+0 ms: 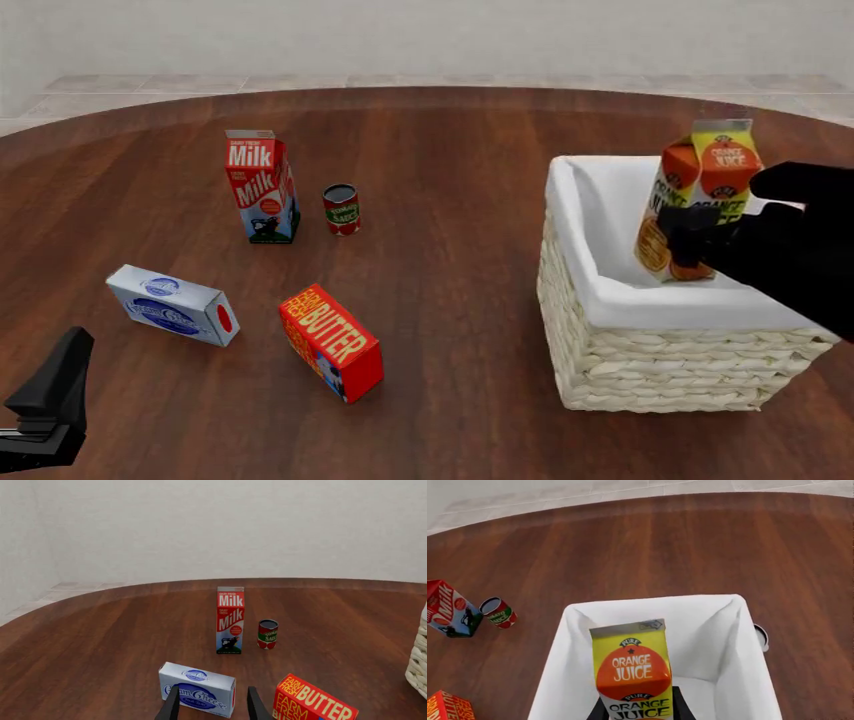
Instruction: Pick up the orange juice, and put it in the basket.
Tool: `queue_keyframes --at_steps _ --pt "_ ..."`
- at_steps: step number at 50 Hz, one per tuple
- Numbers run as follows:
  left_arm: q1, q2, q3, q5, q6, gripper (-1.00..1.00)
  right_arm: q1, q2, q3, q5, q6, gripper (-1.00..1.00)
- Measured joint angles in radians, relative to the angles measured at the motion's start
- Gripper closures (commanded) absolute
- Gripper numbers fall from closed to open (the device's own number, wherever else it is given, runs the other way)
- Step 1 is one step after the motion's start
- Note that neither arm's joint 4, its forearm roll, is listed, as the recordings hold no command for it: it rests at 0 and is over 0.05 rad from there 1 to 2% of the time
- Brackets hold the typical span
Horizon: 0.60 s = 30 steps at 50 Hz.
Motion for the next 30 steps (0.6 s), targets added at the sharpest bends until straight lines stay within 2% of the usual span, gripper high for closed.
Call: queue_keyframes --at_steps 28,29,30 --pt "0.0 0.0 0.0 0.0 0.0 -1.0 -0.011 0.038 0.011 -0.031 -0.003 1.0" --pt "0.0 0.0 0.0 0.0 0.0 -1.0 -0.011 0.038 0.011 -0.031 -0.003 -1.0" --pt "0.0 0.0 0.0 0.0 0.0 -1.0 -0.011 0.038 0.011 -0.032 -0.002 -1.0"
